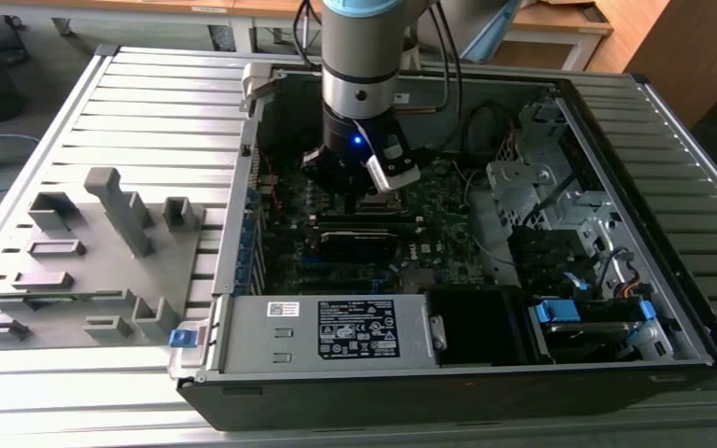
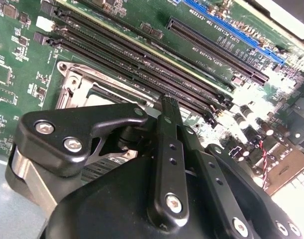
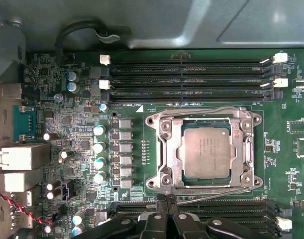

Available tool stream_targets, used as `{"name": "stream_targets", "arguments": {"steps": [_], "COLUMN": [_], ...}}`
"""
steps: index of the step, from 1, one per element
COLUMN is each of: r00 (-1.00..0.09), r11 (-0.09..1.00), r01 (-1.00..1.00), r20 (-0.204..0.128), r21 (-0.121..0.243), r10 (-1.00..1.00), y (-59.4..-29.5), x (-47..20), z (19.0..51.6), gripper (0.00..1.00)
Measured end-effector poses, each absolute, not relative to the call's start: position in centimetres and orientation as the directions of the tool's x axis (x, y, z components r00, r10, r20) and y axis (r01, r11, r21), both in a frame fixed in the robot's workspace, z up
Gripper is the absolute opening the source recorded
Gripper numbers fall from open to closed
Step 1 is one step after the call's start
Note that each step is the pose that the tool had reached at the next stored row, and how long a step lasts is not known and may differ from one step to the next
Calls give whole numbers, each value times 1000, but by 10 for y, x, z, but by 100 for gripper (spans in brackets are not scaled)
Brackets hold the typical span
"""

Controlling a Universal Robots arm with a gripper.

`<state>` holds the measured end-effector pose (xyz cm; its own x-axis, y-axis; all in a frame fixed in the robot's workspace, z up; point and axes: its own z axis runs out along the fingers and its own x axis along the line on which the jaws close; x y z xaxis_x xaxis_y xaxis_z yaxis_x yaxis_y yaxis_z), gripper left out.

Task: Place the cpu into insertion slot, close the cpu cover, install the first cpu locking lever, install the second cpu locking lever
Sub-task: 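Install the second cpu locking lever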

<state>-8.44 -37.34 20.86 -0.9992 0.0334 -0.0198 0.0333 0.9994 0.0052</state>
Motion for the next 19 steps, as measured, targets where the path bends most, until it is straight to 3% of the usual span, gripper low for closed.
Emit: {"name": "stream_targets", "arguments": {"steps": [19], "r00": [-1000], "r11": [1000], "r01": [-2], "r20": [-20], "r21": [5], "r10": [-2], "y": [-370], "x": [-88], "z": [204], "gripper": [11]}}
